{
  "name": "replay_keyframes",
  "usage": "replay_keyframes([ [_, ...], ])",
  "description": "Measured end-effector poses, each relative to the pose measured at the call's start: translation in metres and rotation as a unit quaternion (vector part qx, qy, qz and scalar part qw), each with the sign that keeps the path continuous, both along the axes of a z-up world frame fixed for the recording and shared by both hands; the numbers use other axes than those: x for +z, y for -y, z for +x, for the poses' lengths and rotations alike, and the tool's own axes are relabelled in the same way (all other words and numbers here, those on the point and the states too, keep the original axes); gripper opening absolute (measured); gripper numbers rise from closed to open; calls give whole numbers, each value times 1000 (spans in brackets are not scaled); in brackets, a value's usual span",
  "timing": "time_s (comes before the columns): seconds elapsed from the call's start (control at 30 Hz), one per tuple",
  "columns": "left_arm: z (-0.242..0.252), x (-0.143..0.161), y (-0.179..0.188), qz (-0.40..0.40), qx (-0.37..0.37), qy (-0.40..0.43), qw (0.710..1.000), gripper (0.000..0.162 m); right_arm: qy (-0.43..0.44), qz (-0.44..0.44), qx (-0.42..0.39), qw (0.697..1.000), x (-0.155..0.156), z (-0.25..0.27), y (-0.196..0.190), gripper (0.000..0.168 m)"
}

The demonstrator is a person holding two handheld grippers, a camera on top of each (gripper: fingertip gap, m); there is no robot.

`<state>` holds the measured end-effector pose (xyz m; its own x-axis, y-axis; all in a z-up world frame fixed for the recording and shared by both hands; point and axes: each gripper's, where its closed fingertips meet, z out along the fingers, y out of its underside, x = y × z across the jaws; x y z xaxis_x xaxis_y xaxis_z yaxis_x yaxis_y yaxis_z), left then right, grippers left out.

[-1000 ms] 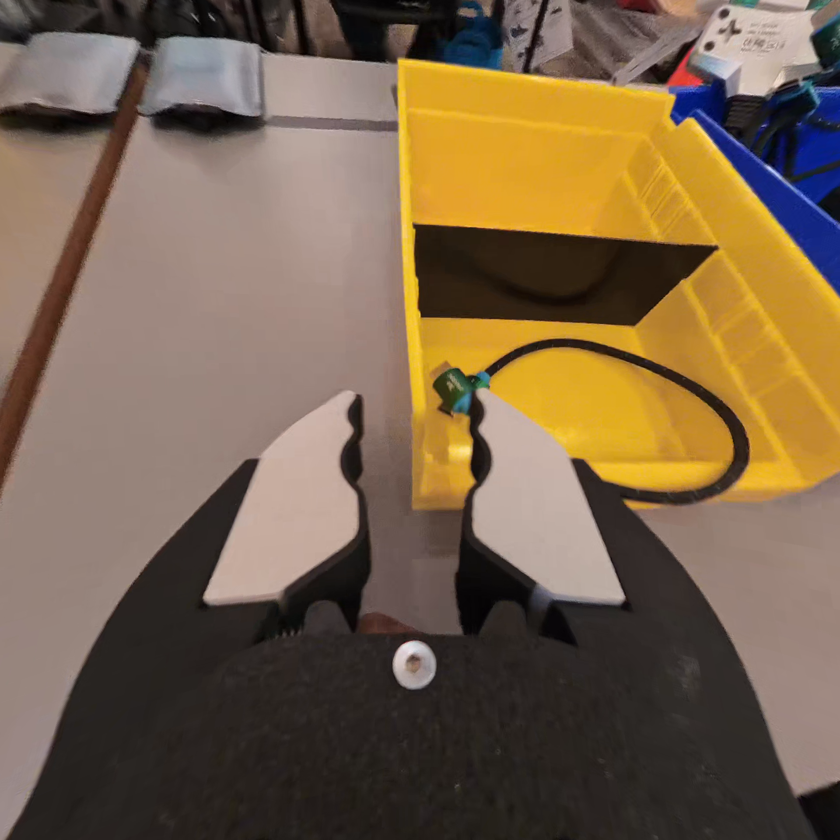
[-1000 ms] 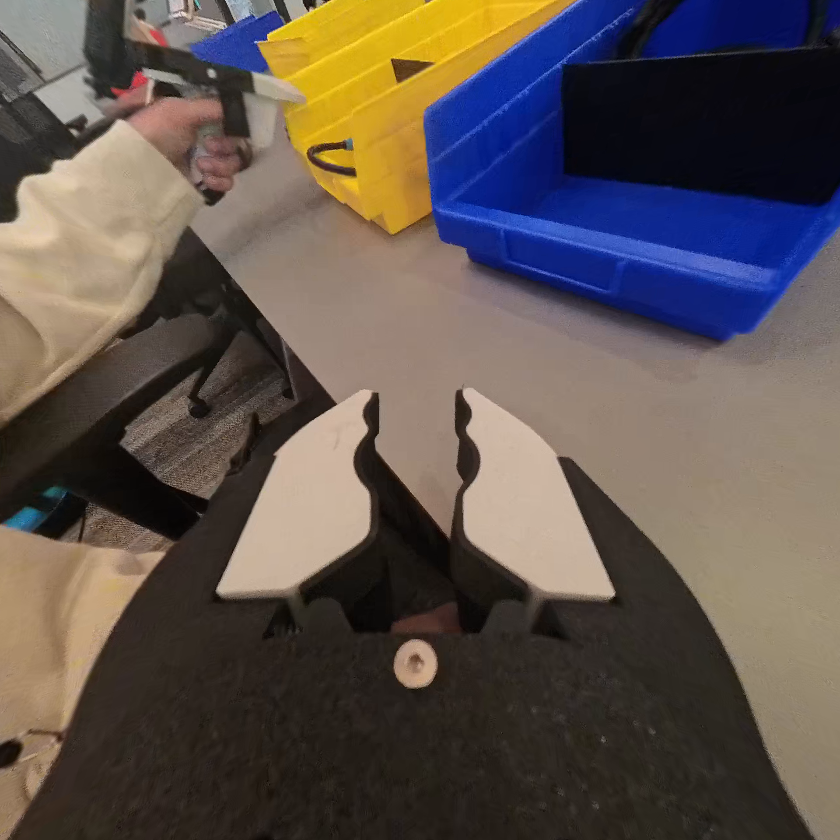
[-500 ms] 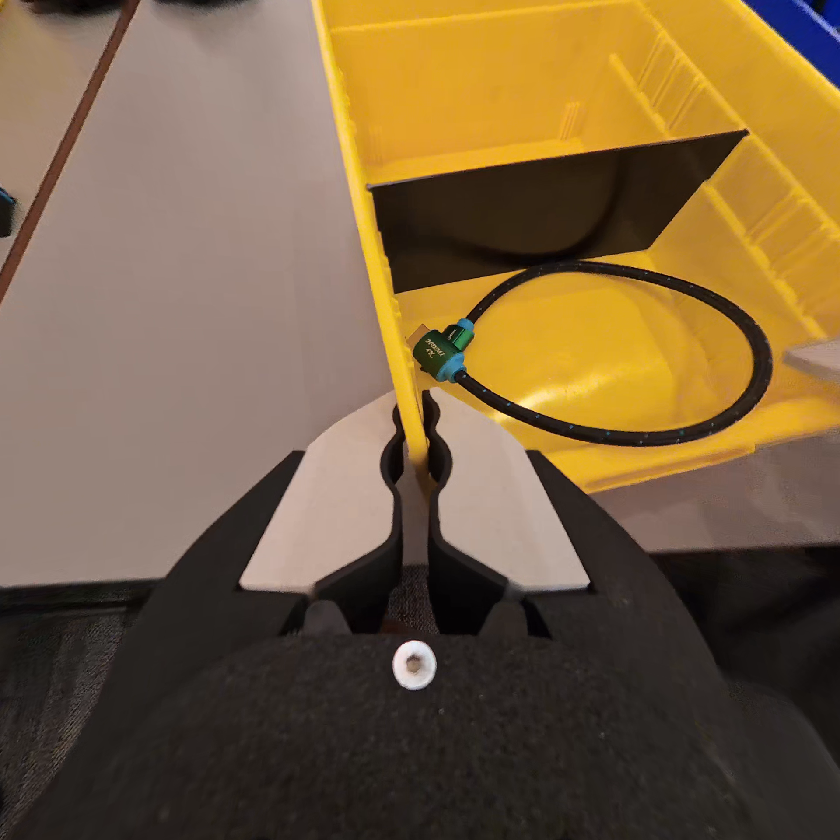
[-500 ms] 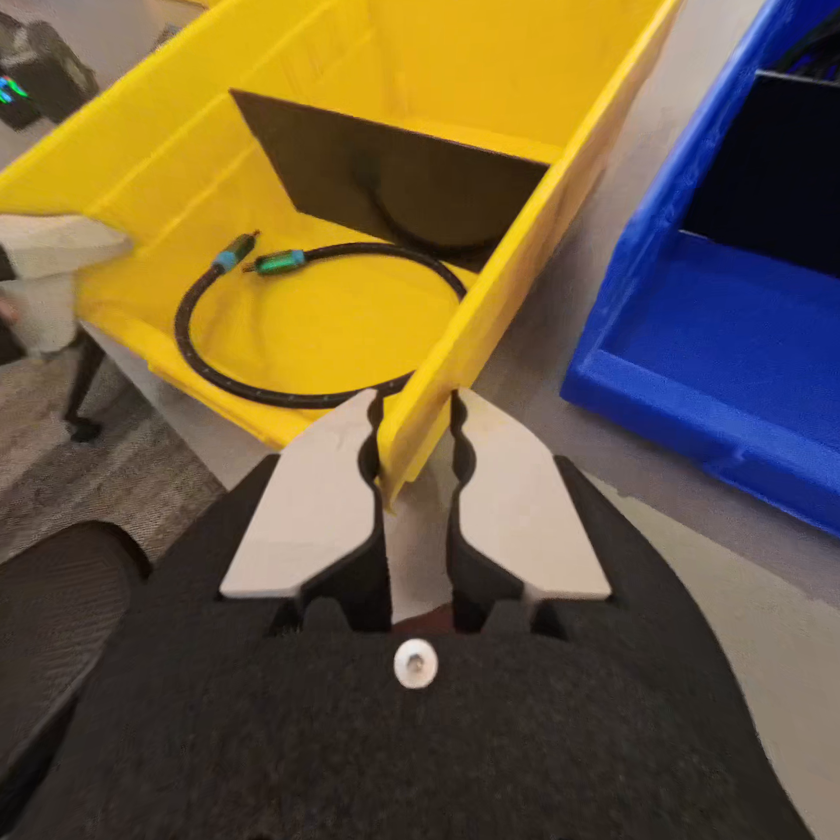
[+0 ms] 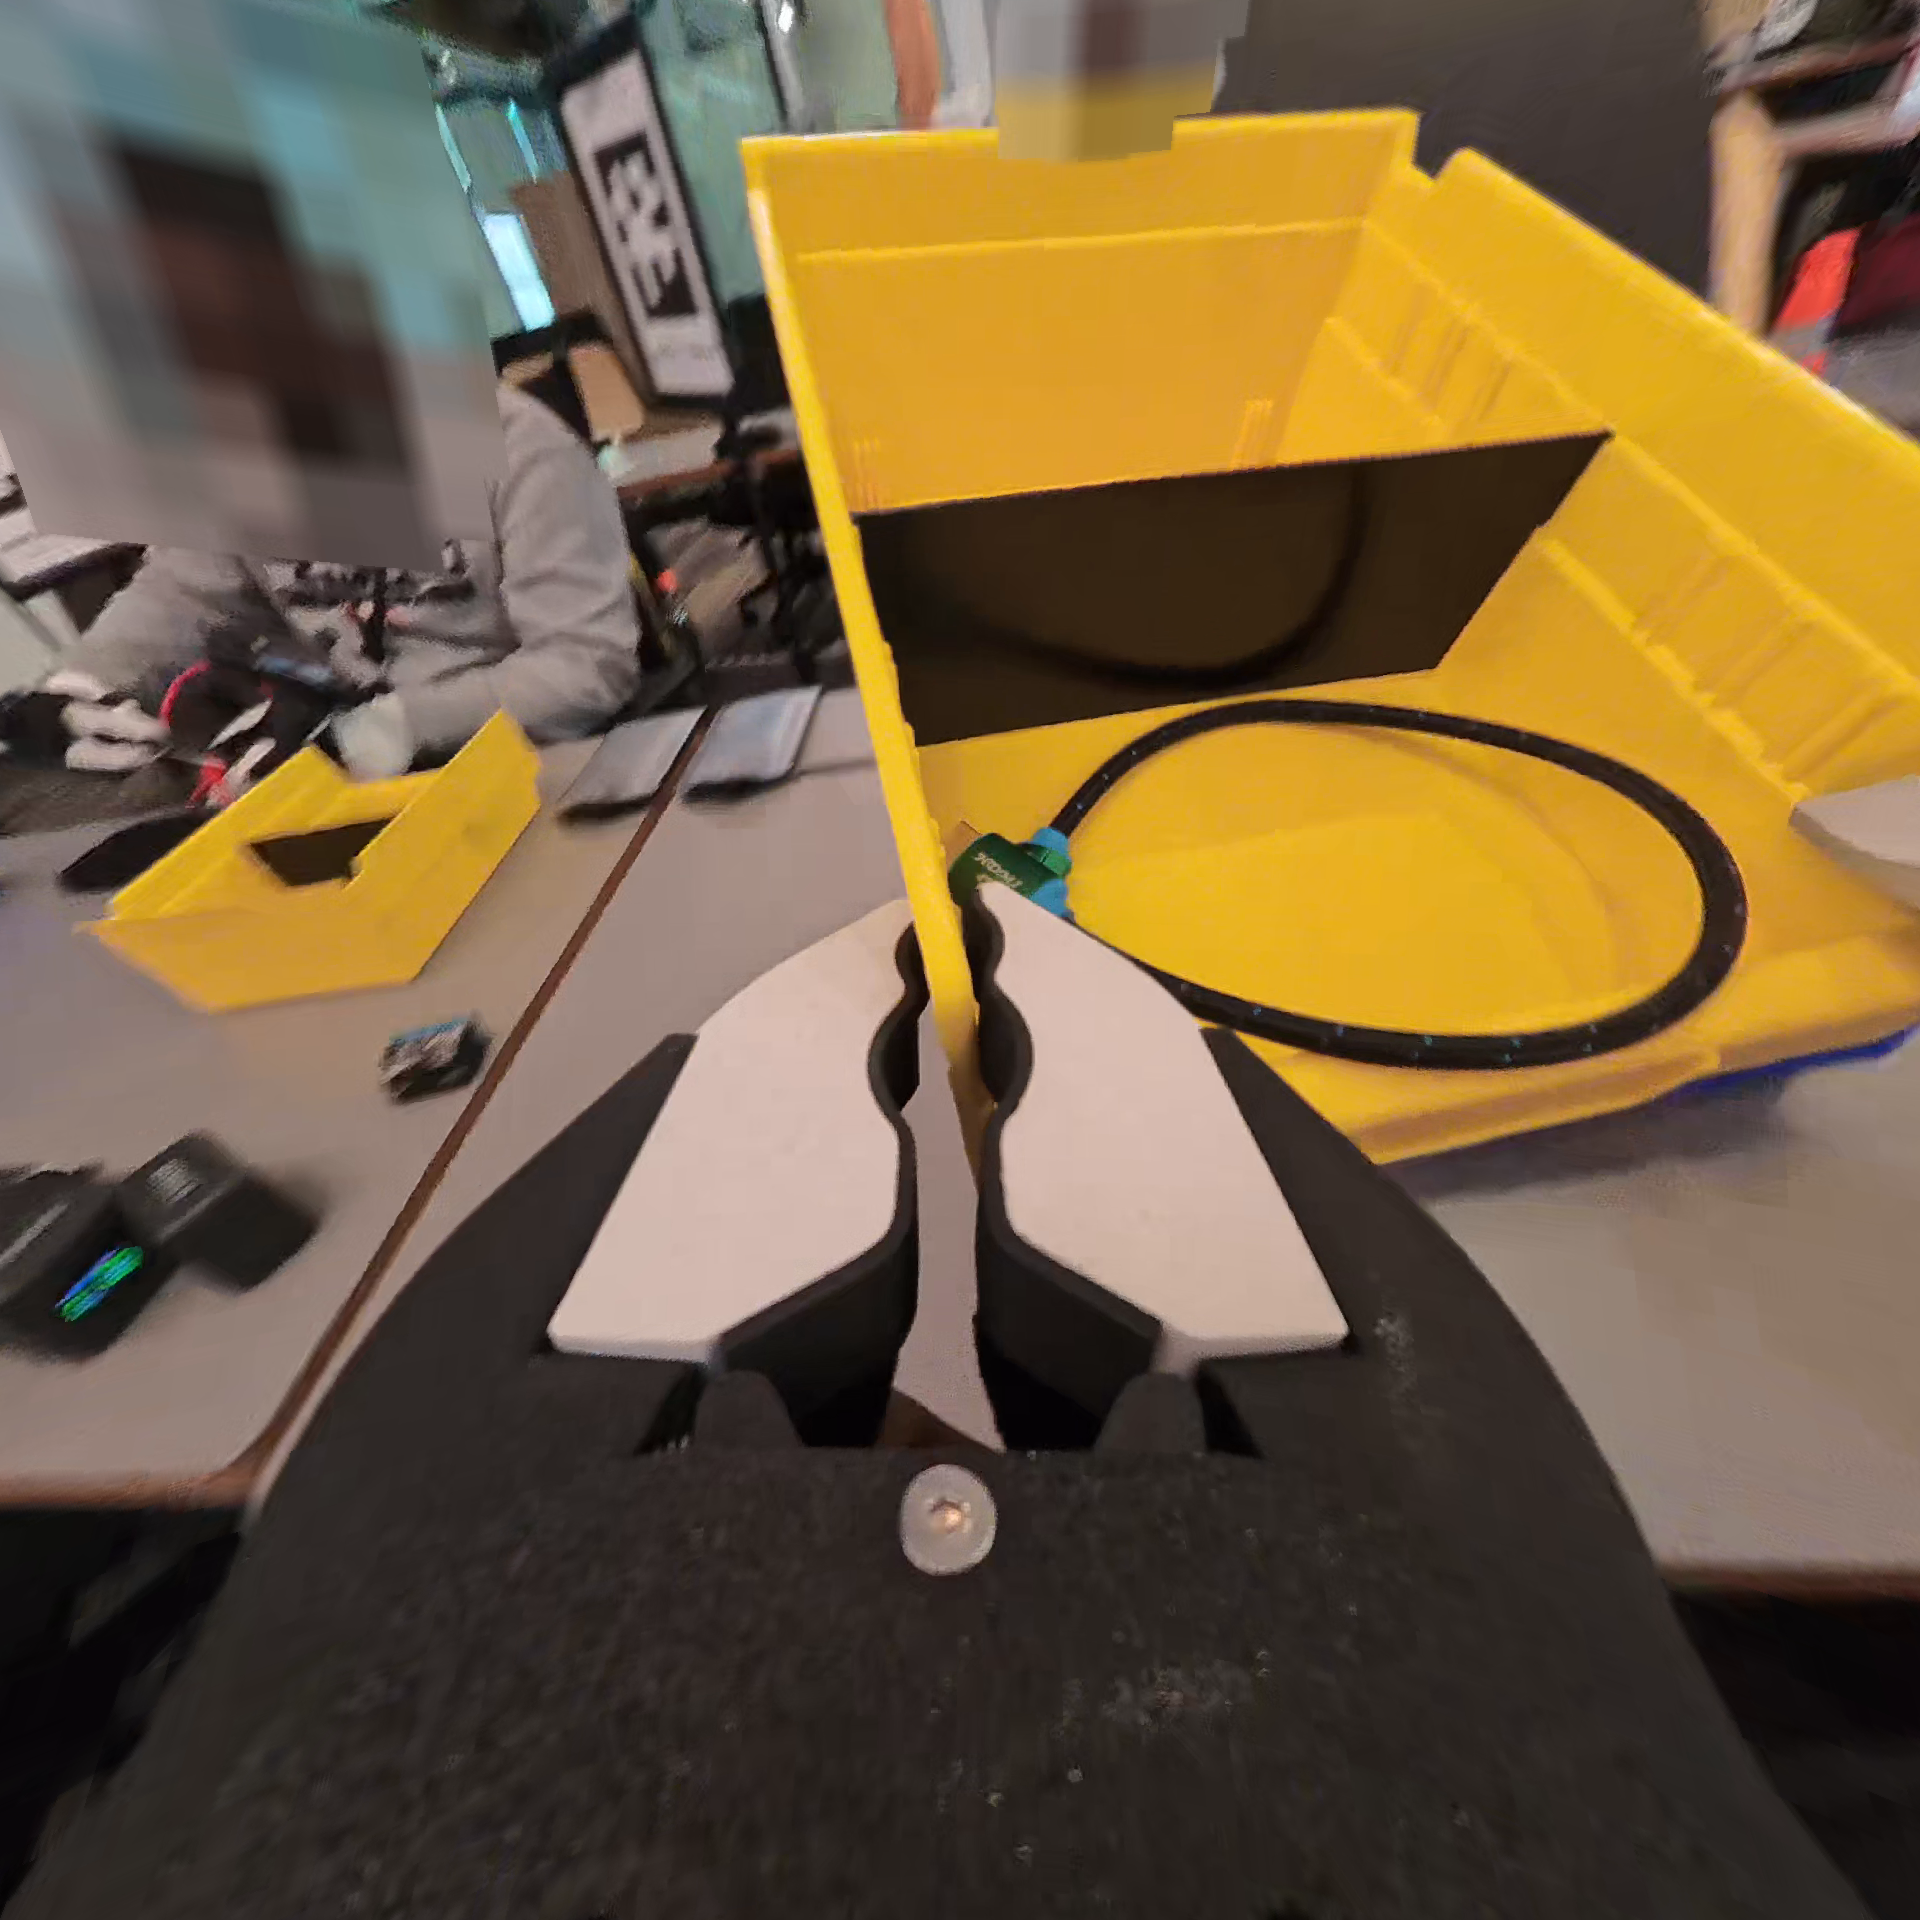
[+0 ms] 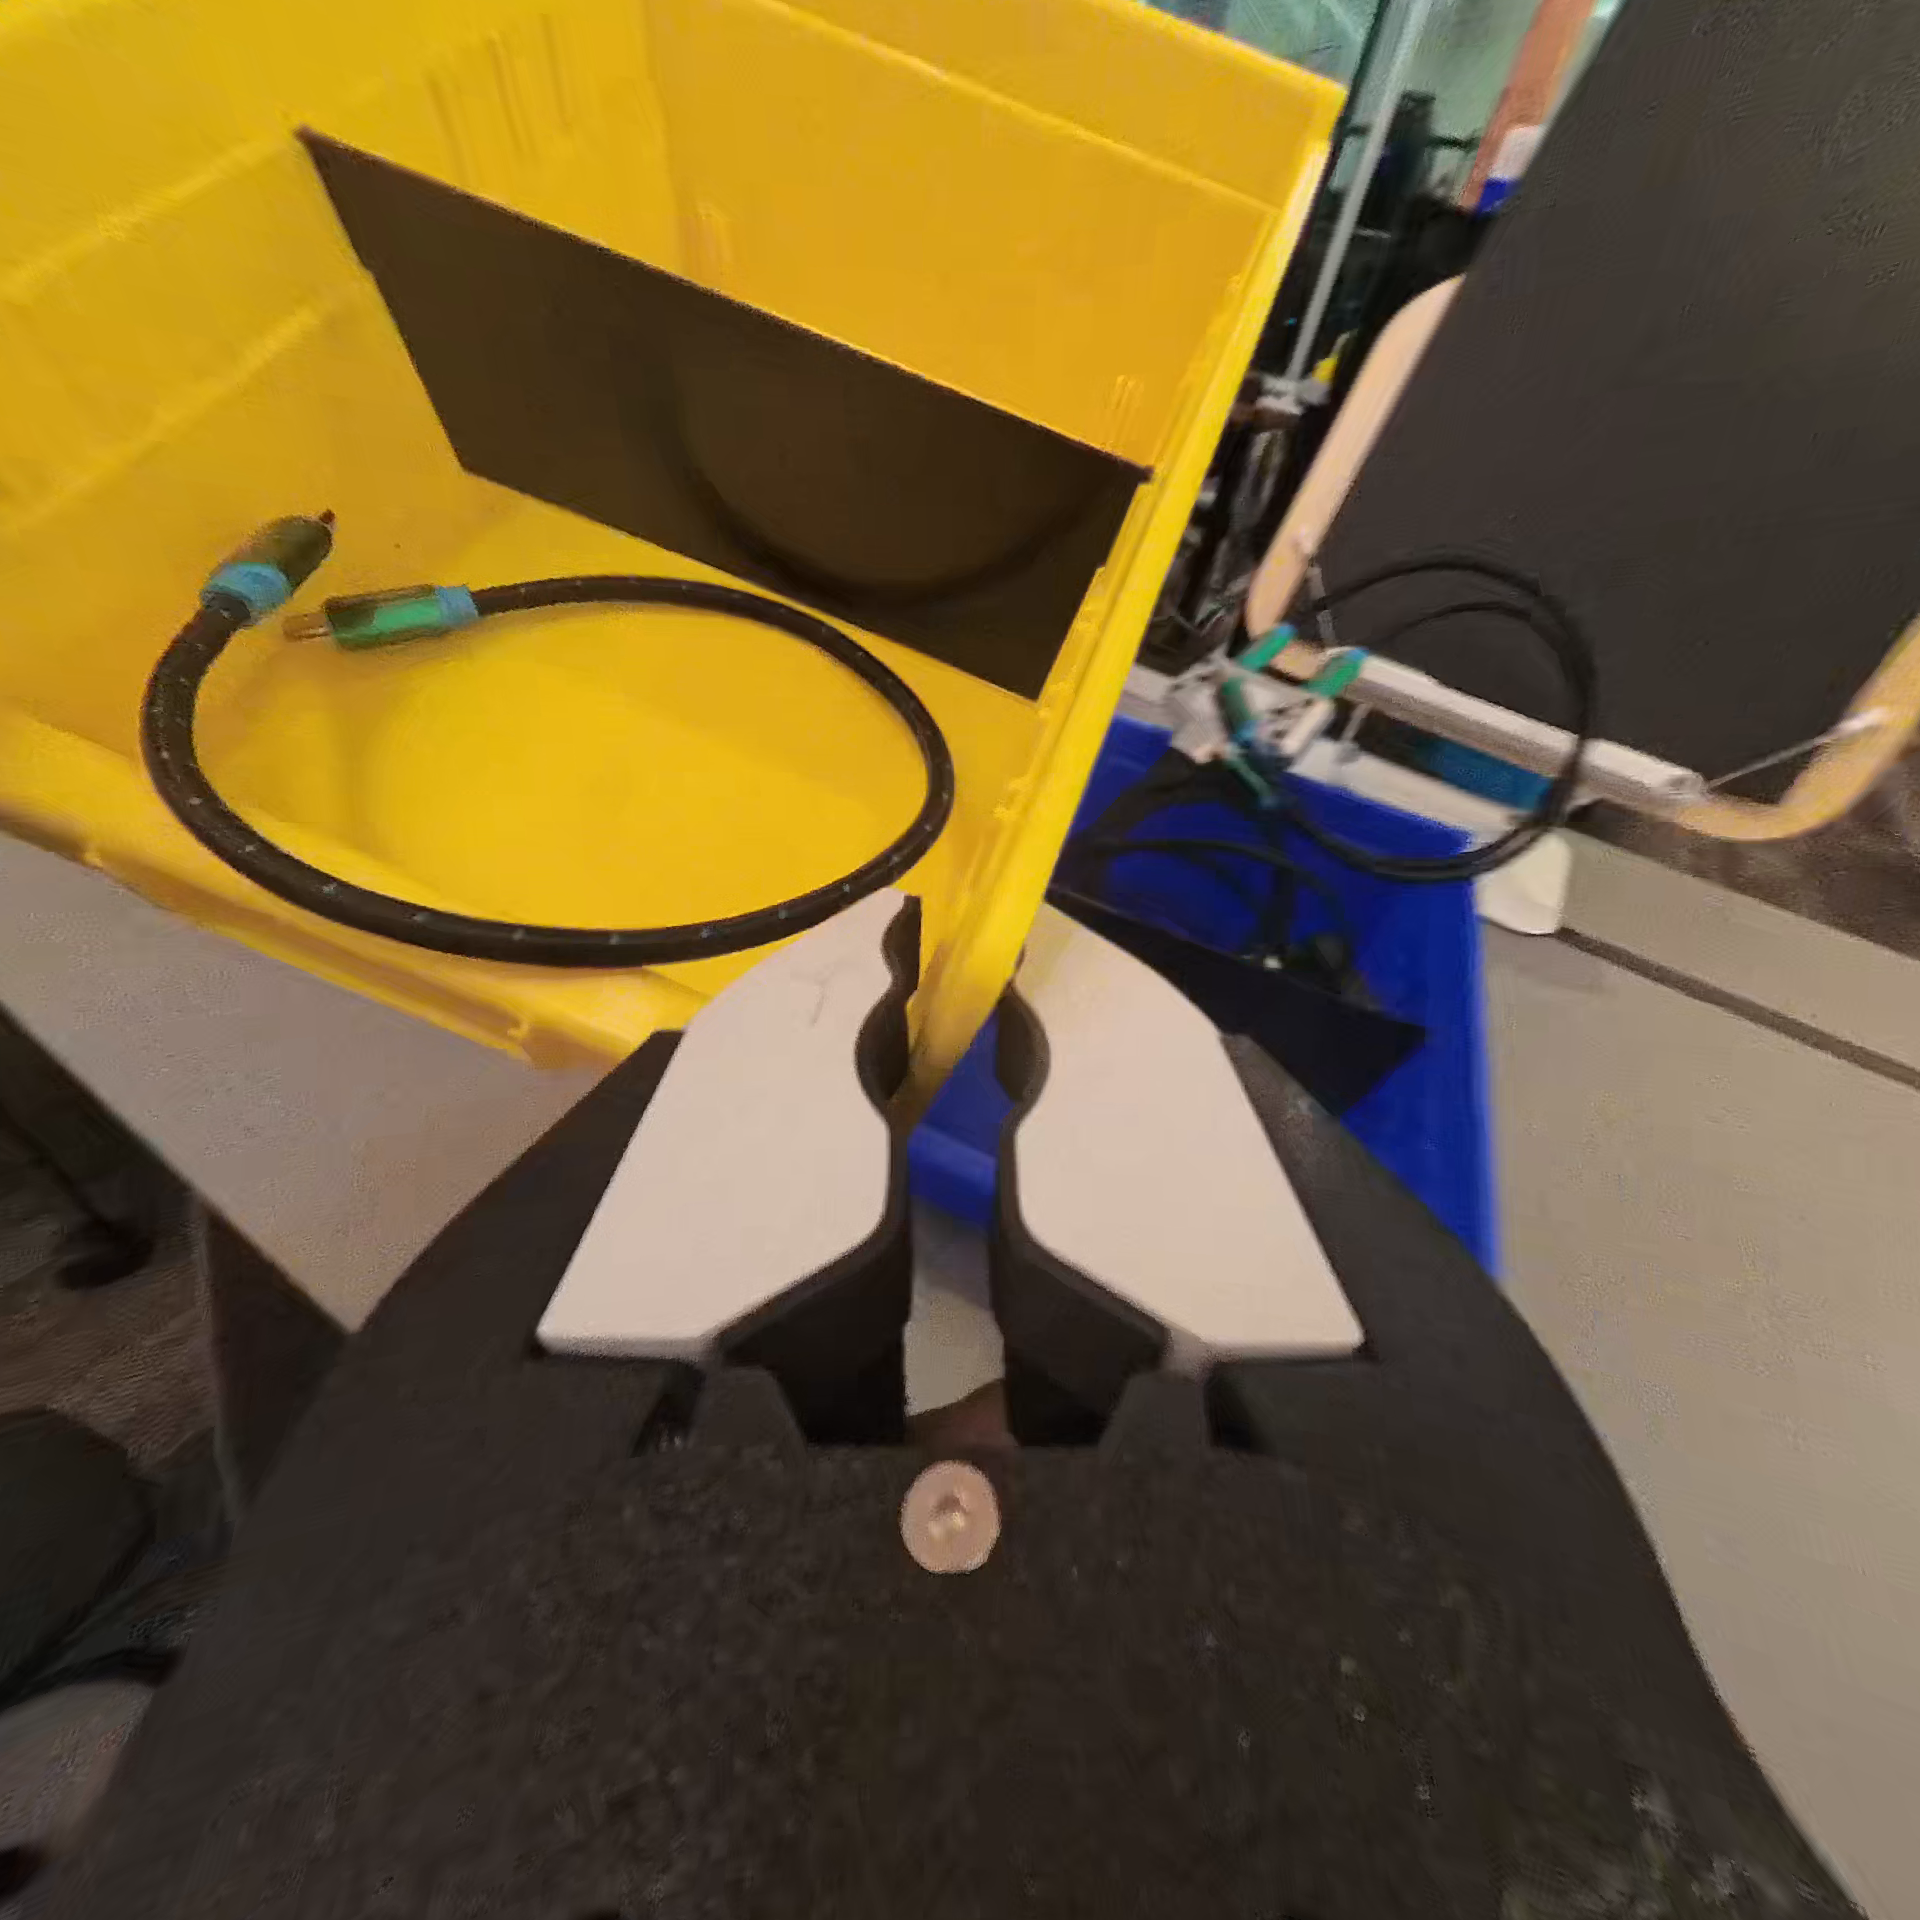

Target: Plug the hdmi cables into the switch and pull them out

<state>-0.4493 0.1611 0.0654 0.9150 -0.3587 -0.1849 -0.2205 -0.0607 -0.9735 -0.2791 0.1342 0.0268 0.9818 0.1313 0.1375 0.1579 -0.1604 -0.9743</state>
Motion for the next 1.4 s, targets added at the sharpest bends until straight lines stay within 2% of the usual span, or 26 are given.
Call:
replay_keyframes([
  [0.07,61,8,-5,4,-38,3,999,4,27,11,-53,998,12,56,11,11],
  [0.2,212,4,2,-12,-148,-7,989,5,-2,-21,-159,987,16,197,44,8],
  [0.27,290,-8,16,-8,-197,-30,980,8,-19,-52,-226,972,11,275,64,5],
  [0.37,391,-44,32,-40,-243,-39,968,11,-45,-84,-303,948,-1,378,89,2],
  [0.47,460,-94,34,-92,-257,-35,961,11,-45,-140,-312,939,-43,449,95,2],
  [0.57,501,-149,29,-134,-271,-54,952,13,-44,-180,-272,944,-101,493,88,3],
  [0.67,517,-180,27,-165,-267,-70,947,14,-77,-206,-243,945,-145,511,83,4],
  [0.77,523,-195,23,-168,-261,-59,949,14,-67,-201,-232,949,-167,516,82,5],
  [0.83,531,-196,26,-171,-272,-41,946,16,-89,-184,-232,951,-169,523,81,6],
  [0.93,548,-196,47,-184,-321,-40,928,24,-135,-197,-274,931,-172,546,87,5],
  [1.07,550,-195,54,-191,-309,-42,931,30,-203,-211,-256,921,-174,545,90,11],
  [1.1,548,-193,59,-196,-322,-43,925,32,-194,-207,-263,922,-172,547,93,13],
  [1.2,519,-176,77,-211,-362,-29,907,44,-135,-178,-308,925,-146,561,114,38],
  [1.27,485,-160,86,-234,-380,-5,895,40,-91,-146,-353,920,-115,571,131,57],
  [1.33,443,-145,87,-244,-383,22,891,39,-60,-111,-357,926,-80,558,137,51],
  [1.4,392,-133,72,-230,-354,43,906,42,-50,-86,-320,942,-53,520,127,52],
])
